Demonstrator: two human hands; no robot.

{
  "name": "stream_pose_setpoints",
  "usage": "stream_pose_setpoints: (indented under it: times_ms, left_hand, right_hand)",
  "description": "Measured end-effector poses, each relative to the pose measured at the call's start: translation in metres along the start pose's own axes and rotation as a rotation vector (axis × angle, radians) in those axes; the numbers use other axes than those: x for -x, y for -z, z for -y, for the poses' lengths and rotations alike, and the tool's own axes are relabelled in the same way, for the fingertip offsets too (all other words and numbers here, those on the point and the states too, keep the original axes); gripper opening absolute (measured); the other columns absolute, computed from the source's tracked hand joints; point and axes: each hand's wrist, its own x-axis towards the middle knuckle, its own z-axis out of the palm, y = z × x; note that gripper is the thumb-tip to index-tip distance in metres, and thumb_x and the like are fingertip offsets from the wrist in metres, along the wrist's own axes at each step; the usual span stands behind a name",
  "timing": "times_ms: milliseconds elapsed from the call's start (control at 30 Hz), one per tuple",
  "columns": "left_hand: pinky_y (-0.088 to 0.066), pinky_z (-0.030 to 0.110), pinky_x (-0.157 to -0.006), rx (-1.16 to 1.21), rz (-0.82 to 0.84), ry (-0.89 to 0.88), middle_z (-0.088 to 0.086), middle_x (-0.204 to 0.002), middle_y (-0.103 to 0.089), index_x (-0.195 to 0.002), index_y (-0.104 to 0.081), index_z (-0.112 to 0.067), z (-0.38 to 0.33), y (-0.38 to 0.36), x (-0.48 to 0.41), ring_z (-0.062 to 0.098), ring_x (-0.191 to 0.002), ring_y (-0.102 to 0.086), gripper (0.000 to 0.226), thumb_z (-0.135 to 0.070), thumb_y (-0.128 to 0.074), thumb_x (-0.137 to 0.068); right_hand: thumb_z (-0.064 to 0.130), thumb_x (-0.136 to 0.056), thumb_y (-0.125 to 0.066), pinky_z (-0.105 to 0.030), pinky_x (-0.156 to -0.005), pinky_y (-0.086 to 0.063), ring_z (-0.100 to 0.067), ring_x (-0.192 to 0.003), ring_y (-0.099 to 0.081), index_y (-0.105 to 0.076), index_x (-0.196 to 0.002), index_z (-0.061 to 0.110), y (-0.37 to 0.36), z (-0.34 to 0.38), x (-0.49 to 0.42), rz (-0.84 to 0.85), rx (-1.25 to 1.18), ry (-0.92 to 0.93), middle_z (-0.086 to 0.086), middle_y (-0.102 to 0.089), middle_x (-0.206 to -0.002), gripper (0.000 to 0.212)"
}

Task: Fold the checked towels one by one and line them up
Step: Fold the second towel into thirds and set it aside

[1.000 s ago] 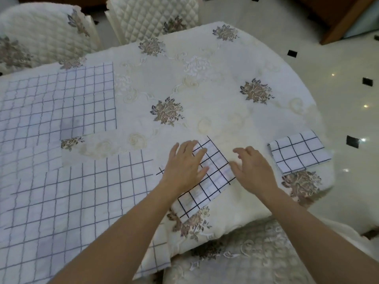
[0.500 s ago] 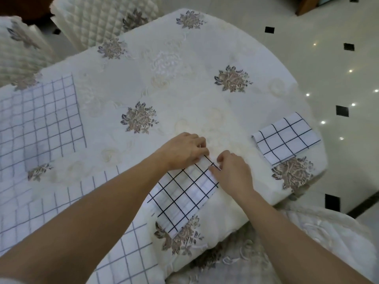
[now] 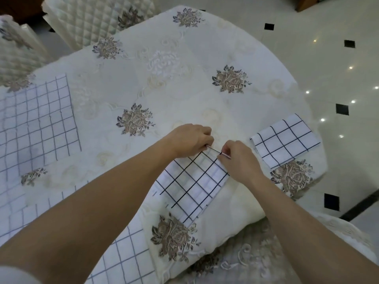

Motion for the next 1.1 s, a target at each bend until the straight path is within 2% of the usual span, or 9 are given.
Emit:
stream_pose_setpoints:
  times_ms: [100, 133, 233, 333, 433, 500, 600, 867, 1100]
  left_hand:
    - [-0.039, 0.035, -0.063, -0.002, -0.017, 0.065, 0.005, -0.105, -0.061, -0.109, -0.065, -0.012, -0.004, 0.006, -0.015, 0.029, -0.087, -0.061, 0.018, -0.023, -0.055, -0.1]
    - [-0.041, 0.036, -0.066, -0.005, -0.045, 0.08, 0.005, -0.106, -0.062, -0.109, -0.065, -0.012, -0.005, 0.007, -0.019, 0.029, -0.09, -0.062, 0.018, -0.024, -0.056, -0.099]
    - [-0.046, 0.044, -0.085, -0.023, -0.215, 0.168, 0.006, -0.111, -0.065, -0.111, -0.065, -0.013, -0.012, 0.008, -0.016, 0.031, -0.103, -0.06, 0.023, -0.023, -0.068, -0.091]
    - [-0.047, 0.045, -0.086, -0.011, -0.401, 0.152, 0.01, -0.114, -0.065, -0.11, -0.067, -0.01, -0.033, 0.0, 0.012, 0.032, -0.104, -0.06, 0.024, -0.012, -0.067, -0.086]
    - [-0.046, 0.046, -0.095, -0.016, -0.287, -0.044, 0.011, -0.124, -0.063, -0.119, -0.065, -0.011, -0.061, -0.022, 0.048, 0.031, -0.111, -0.058, 0.029, -0.014, -0.061, -0.09]
    - [-0.041, 0.045, -0.105, -0.02, -0.191, -0.068, 0.008, -0.135, -0.058, -0.131, -0.059, -0.016, -0.076, -0.038, 0.062, 0.027, -0.123, -0.053, 0.035, -0.025, -0.052, -0.097]
    - [-0.035, 0.046, -0.111, 0.0, -0.165, -0.017, 0.004, -0.142, -0.053, -0.137, -0.054, -0.019, -0.089, -0.052, 0.065, 0.025, -0.131, -0.048, 0.04, -0.033, -0.038, -0.103]
    - [-0.034, 0.049, -0.111, 0.002, -0.197, 0.073, 0.008, -0.14, -0.052, -0.137, -0.054, -0.019, -0.101, -0.069, 0.063, 0.028, -0.132, -0.046, 0.038, -0.031, -0.042, -0.104]
    - [-0.032, 0.054, -0.112, -0.012, -0.236, 0.224, 0.006, -0.14, -0.052, -0.141, -0.052, -0.022, -0.118, -0.081, 0.064, 0.026, -0.133, -0.046, 0.04, -0.033, -0.041, -0.104]
  right_hand:
    - [0.035, -0.096, -0.061, -0.039, -0.086, -0.051, -0.019, -0.102, -0.057, -0.065, -0.11, 0.023, 0.015, -0.005, -0.01, -0.021, -0.015, 0.024, 0.003, -0.064, -0.107, 0.019]
    - [0.035, -0.096, -0.061, -0.039, -0.085, -0.052, -0.02, -0.103, -0.059, -0.067, -0.112, 0.023, 0.018, -0.006, -0.013, -0.023, -0.017, 0.025, 0.005, -0.066, -0.105, 0.021]
    - [0.031, -0.097, -0.059, -0.032, -0.068, -0.048, -0.022, -0.087, -0.061, -0.07, -0.096, 0.023, 0.022, -0.011, -0.02, -0.043, 0.001, 0.03, 0.011, -0.059, -0.075, 0.013]
    - [0.029, -0.095, -0.058, -0.033, -0.066, -0.048, -0.025, -0.082, -0.057, -0.065, -0.082, 0.023, 0.024, -0.012, -0.026, -0.05, 0.004, 0.018, 0.01, -0.056, -0.07, 0.015]
    - [0.028, -0.094, -0.058, -0.038, -0.074, -0.054, -0.027, -0.089, -0.059, -0.068, -0.089, 0.021, 0.027, -0.011, -0.031, -0.038, -0.005, 0.02, 0.002, -0.064, -0.08, 0.014]
    - [0.028, -0.095, -0.057, -0.041, -0.077, -0.055, -0.028, -0.091, -0.06, -0.07, -0.094, 0.02, 0.028, -0.009, -0.033, -0.026, 0.001, 0.038, 0.0, -0.066, -0.086, 0.015]
    - [0.028, -0.096, -0.056, -0.041, -0.076, -0.055, -0.027, -0.091, -0.06, -0.07, -0.098, 0.019, 0.028, -0.008, -0.034, -0.03, 0.014, 0.05, 0.0, -0.066, -0.087, 0.017]
    - [0.03, -0.098, -0.052, -0.033, -0.065, -0.047, -0.026, -0.085, -0.059, -0.068, -0.097, 0.017, 0.021, -0.007, -0.039, -0.053, 0.077, 0.075, -0.001, -0.065, -0.085, 0.021]
    - [0.031, -0.099, -0.051, -0.032, -0.065, -0.045, -0.026, -0.083, -0.059, -0.068, -0.098, 0.017, 0.02, -0.007, -0.042, -0.066, 0.113, 0.073, -0.001, -0.065, -0.084, 0.023]
